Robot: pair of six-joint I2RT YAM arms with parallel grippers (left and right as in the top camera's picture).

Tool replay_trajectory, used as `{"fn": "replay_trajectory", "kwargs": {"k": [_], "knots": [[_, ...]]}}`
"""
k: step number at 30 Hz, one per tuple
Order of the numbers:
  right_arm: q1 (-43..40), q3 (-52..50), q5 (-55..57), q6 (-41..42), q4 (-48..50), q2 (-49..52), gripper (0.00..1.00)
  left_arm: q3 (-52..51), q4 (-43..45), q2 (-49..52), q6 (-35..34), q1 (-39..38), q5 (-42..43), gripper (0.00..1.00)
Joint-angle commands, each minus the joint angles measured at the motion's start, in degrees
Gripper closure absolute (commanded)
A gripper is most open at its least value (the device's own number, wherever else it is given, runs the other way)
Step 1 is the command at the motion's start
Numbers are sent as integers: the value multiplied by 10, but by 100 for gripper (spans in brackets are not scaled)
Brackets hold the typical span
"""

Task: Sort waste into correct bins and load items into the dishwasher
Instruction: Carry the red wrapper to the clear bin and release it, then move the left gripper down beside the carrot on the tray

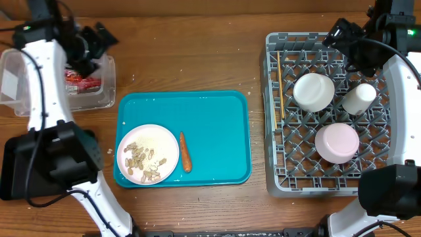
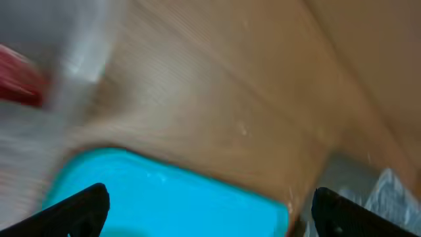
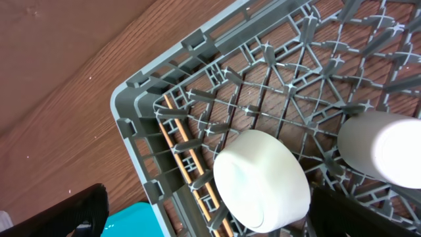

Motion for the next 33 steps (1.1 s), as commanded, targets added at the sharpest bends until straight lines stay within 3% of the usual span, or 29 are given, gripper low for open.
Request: {"fn": "replay_trajectory", "kwargs": {"k": [1, 4, 9, 14, 21, 26, 33], "knots": [[-1, 2, -3, 1, 3, -3, 0, 0, -49, -3, 38, -94, 16, 0], [-1, 2, -3, 1, 3, -3, 0, 0, -107, -3, 40, -200, -115, 0], [-1, 2, -3, 1, 3, -3, 0, 0, -171, -3, 5, -316, -235, 0], [-1, 2, -3, 1, 3, -3, 0, 0, -296, -3, -11, -352, -228, 0], [-1, 2, -3, 1, 3, -3, 0, -12, -301, -4, 29, -382, -214, 0], [-1, 2, -3, 1, 3, -3, 0, -13, -301, -7, 21, -385, -217, 0], [-1, 2, -3, 1, 3, -3, 0, -70, -301, -97, 6, -385, -257, 0]]}}
